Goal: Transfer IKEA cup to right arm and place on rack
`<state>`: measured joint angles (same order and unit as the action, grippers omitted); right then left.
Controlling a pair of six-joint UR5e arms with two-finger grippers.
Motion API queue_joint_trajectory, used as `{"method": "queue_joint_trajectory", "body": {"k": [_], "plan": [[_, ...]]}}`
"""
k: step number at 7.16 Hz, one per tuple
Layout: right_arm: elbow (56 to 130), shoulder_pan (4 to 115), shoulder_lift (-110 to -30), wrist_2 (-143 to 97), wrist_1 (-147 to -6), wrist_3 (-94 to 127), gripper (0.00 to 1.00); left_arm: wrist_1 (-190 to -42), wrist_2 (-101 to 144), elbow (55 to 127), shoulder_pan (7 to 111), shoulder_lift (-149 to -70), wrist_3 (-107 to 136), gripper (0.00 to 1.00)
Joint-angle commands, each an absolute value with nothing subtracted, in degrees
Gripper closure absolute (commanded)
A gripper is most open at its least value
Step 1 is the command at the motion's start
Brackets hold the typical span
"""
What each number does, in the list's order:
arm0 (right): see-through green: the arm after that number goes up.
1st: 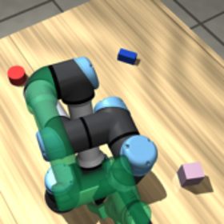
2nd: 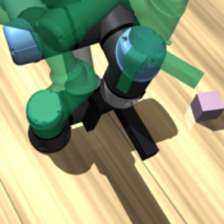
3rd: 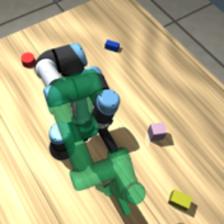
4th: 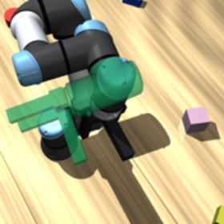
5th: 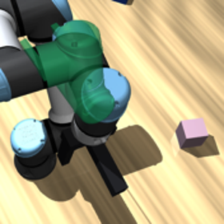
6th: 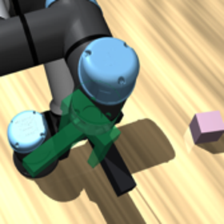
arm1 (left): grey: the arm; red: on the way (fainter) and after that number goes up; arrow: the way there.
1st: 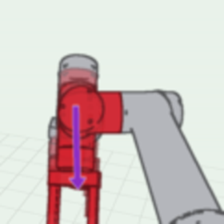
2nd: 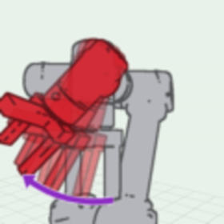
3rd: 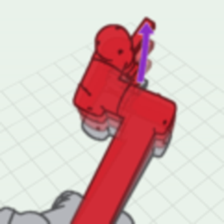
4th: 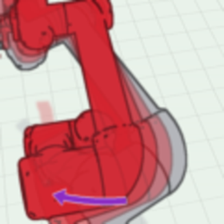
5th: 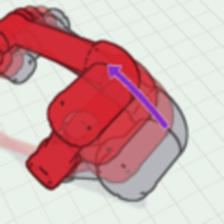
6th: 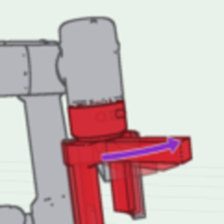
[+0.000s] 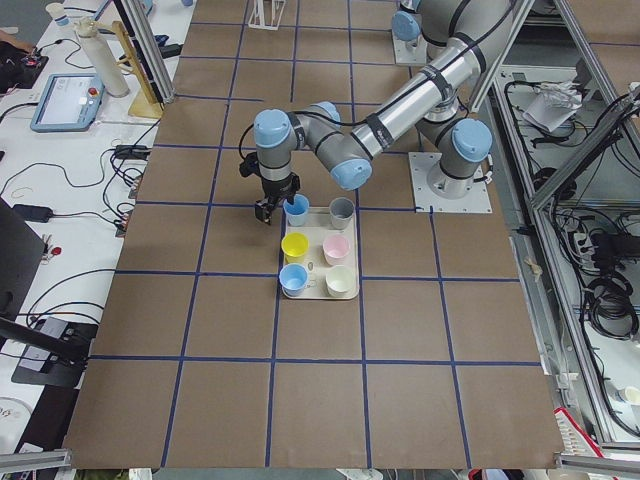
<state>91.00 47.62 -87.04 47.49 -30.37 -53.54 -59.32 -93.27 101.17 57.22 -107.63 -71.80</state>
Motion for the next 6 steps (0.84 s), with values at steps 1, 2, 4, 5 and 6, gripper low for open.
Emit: {"method": "queue_joint_trajectory", "body": {"k": [1, 2, 4, 5, 6], "plan": [[91.0, 47.8, -86.7, 40.6, -15.6, -53.2, 0.00, -59.7, -92.1, 101.3, 57.4, -109.8, -72.2, 0.00], [91.1, 47.8, -86.6, 39.8, -12.7, -52.8, 0.00, -60.1, -92.0, 101.3, 57.5, -110.4, -72.2, 0.00], [91.0, 48.7, -86.6, 39.6, -13.1, -47.8, 0.00, -60.2, -90.8, 101.3, 57.6, -111.8, -72.1, 0.03], [91.1, 51.1, -86.6, 39.6, -13.0, -47.6, 0.00, -60.3, -91.0, 101.3, 57.6, -112.2, -72.0, 0.30], [90.9, 54.1, -86.5, 39.5, -13.3, -47.5, 0.00, -60.6, -90.9, 101.4, 57.7, -112.5, -72.0, 0.73]]}}
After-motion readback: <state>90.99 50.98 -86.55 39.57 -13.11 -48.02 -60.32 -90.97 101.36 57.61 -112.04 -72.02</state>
